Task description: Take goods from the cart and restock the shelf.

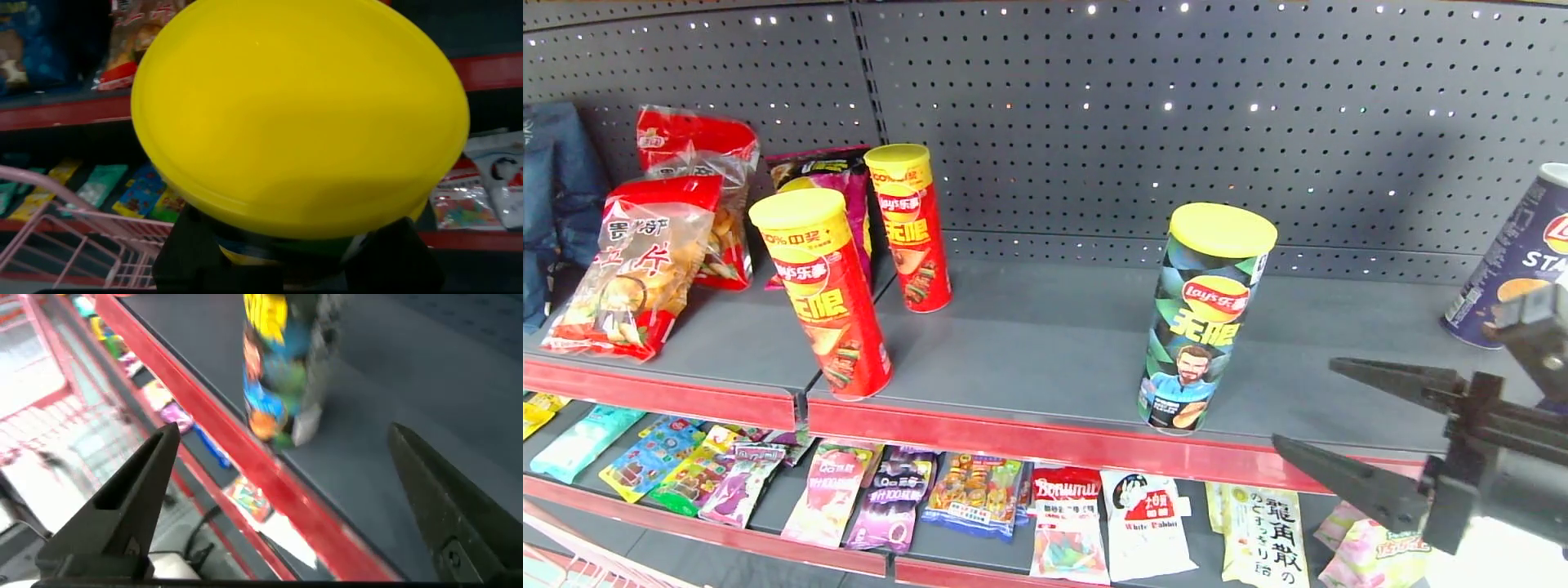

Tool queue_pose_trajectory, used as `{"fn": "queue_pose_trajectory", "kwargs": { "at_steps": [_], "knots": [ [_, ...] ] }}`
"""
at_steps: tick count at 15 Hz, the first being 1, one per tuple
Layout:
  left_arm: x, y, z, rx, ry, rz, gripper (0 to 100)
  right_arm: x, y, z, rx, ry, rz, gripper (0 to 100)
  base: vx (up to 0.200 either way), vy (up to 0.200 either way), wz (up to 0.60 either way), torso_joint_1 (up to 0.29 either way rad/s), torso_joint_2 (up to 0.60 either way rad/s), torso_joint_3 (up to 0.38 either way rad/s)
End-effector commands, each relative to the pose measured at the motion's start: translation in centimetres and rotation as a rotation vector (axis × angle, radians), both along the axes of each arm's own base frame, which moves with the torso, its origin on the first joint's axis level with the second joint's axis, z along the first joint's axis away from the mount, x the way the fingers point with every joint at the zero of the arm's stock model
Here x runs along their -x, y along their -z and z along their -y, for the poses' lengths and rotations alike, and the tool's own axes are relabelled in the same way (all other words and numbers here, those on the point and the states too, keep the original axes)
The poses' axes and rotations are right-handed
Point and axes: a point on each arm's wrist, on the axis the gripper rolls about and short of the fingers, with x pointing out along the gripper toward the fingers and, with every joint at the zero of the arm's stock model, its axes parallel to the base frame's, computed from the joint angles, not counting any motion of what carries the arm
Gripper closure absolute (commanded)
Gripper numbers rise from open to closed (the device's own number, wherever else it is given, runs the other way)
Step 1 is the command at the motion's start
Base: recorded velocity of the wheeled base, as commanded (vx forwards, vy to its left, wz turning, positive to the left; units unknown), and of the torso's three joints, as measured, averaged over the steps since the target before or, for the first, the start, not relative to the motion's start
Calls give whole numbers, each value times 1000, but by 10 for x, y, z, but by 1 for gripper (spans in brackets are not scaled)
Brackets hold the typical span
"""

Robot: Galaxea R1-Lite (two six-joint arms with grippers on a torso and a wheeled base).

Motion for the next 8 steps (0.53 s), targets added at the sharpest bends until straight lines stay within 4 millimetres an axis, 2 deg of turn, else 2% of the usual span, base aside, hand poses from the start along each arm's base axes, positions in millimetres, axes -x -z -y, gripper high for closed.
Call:
{"fn": "queue_pose_trajectory", "kwargs": {
  "at_steps": [1, 2, 3, 4, 5, 6, 7, 8],
  "knots": [
    [0, -4, -1, -40, -85, -1, 100, 61, 17, 52, 5, 316, 140, 0, 0, 0, 0, 0, 0, 0],
    [0, -6, -1, -42, -67, 3, 100, 80, 19, 66, -6, 441, 167, 0, 0, 0, 0, 0, 0, 0],
    [0, -8, -1, -42, -55, 6, 100, 89, 22, 70, -12, 472, 177, 0, 0, 0, 0, 0, 0, 0],
    [-1, -20, 0, -25, 2, 4, 100, 119, 41, 80, -11, 560, 189, 0, 0, 0, 0, 0, 0, 0],
    [-4, -35, 1, 12, 58, 1, 100, 140, 58, 84, 6, 615, 179, 0, 0, 0, 0, 0, 0, 0],
    [-8, -49, 1, 31, 76, -12, 100, 154, 68, 85, 23, 659, 149, 0, 0, 0, 0, 0, 0, 0],
    [-12, -54, 1, 33, 77, -26, 100, 162, 76, 85, 33, 691, 121, 0, 0, 0, 0, 0, 0, 0],
    [-12, -51, 1, 34, 78, -35, 100, 162, 78, 85, 35, 715, 113, 0, 0, 0, 0, 0, 0, 0]
  ]
}}
